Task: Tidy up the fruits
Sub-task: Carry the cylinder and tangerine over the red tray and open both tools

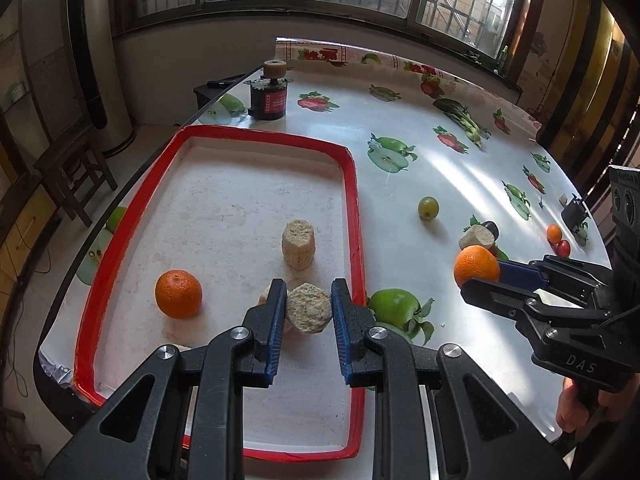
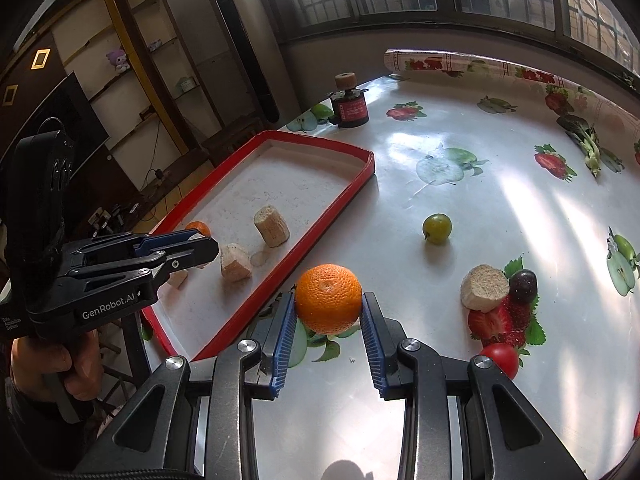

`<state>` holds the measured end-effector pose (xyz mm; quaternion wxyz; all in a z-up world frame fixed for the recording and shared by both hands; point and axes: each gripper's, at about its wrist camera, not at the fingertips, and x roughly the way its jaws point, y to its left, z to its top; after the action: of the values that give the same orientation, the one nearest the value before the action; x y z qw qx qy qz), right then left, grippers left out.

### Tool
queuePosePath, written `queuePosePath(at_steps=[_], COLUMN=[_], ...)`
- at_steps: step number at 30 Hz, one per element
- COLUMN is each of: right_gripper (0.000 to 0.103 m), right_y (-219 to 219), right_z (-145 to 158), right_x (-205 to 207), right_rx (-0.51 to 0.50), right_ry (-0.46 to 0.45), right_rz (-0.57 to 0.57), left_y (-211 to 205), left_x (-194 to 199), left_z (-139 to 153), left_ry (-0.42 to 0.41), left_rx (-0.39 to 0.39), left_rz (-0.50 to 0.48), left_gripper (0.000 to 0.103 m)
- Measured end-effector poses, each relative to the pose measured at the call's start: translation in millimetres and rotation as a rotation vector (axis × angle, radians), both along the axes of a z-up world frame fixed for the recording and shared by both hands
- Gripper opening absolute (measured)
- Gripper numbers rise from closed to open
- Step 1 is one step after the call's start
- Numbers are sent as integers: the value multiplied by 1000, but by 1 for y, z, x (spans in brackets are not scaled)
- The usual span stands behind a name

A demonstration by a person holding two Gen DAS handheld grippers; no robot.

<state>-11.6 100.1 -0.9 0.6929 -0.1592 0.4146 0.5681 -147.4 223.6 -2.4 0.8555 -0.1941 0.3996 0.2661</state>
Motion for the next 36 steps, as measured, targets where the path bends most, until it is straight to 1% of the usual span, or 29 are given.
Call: queuePosePath(at_steps=[8,14,19,28,35,36], right_gripper=[33,33,33,33,33,33], right_y=[36,79,116,159,173,174], right_z=[0,-1,-10,-30,-46,-49], right_x=[-1,1,10,18,17,17], right_rx=[6,10,-2,-41,-81,-87], right_ry=[16,20,36,52,56,58], right_rz=[26,46,41,53,73,75], left_y=[31,64,88,116,120,119], left_x=[-10,-13,-8,13,21,22], left_z=[0,0,-6,-27,-51,-51], left_ry=[0,5,20,73,139,140], left_rx=[-3,-6,-19,-46,-76,-65], left_rz=[47,93,115,134,137,136], left_gripper=[20,20,20,20,20,20])
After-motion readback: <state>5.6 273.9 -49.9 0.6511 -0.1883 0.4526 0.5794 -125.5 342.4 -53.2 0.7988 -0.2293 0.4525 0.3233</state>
